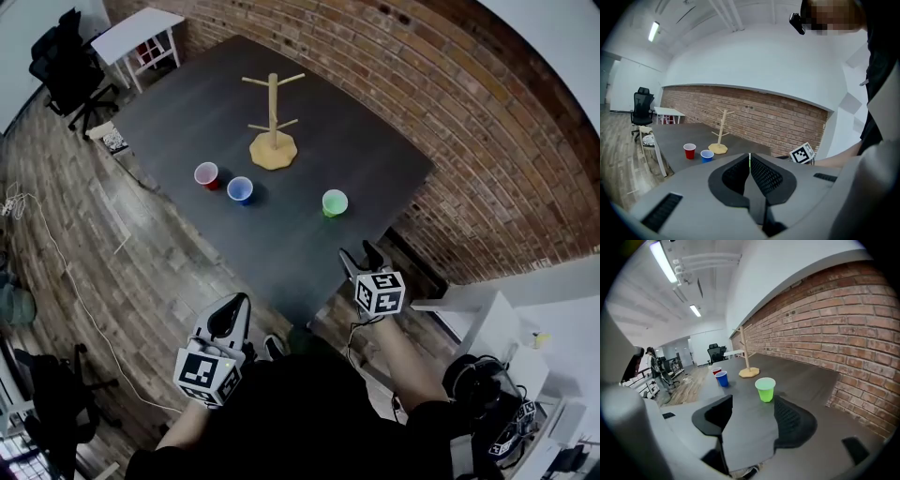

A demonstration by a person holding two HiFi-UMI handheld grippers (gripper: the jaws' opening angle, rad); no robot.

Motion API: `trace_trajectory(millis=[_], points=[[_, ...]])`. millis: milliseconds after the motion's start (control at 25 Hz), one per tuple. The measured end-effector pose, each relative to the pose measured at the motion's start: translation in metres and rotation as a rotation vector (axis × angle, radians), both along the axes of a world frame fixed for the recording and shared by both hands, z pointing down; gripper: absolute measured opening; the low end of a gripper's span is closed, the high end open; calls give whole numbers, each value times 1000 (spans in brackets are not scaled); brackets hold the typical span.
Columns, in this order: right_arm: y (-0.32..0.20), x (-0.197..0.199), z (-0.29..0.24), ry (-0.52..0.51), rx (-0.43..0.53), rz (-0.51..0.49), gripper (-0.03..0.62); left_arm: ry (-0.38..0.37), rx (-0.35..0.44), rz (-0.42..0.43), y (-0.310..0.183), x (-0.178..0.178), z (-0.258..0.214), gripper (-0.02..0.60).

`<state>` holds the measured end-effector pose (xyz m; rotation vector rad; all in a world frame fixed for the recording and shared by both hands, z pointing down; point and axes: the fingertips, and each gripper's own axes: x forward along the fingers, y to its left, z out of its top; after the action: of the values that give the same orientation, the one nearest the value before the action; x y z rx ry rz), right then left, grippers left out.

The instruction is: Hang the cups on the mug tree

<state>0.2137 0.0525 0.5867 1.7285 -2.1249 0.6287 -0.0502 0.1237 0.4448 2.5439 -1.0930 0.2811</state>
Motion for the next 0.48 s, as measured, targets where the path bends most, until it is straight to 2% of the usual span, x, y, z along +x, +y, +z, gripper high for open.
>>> trace_trajectory(millis=[200, 360, 480], points=[[-62, 10, 61, 17, -125, -85, 275, -44, -47, -10, -26, 23, 13, 25], [-105, 14, 83, 103, -107, -162, 275, -47, -40, -33, -49, 40, 10, 25], [-125, 16, 102, 165, -139, -228, 277, -38, -25, -61, -62, 48, 7, 25]])
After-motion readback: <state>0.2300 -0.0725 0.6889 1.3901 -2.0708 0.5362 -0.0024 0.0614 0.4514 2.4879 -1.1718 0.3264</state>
